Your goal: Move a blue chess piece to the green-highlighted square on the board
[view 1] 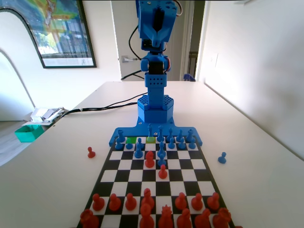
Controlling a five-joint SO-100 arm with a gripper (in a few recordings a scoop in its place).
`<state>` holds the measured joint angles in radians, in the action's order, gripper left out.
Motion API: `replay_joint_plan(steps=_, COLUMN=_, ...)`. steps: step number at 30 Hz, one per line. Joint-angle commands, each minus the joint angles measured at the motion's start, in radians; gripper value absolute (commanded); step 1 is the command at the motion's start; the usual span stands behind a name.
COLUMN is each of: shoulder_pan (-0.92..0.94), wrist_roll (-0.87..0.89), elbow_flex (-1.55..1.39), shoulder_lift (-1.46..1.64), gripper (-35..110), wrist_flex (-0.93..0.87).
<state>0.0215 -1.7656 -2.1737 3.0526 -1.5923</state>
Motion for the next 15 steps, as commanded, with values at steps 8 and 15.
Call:
replay_joint_plan(steps=8, shoulder_pan=0.008, wrist_roll=-0.015, elbow_flex=-0.003, shoulder_lift=0.003, gripper=1, wrist_flex=0.018)
replay_joint_plan(steps=15, shoulder_pan=-0.006, wrist_roll=-0.072, elbow_flex=0.02, shoulder_lift=-0.002, gripper=1, wrist_flex=0.023)
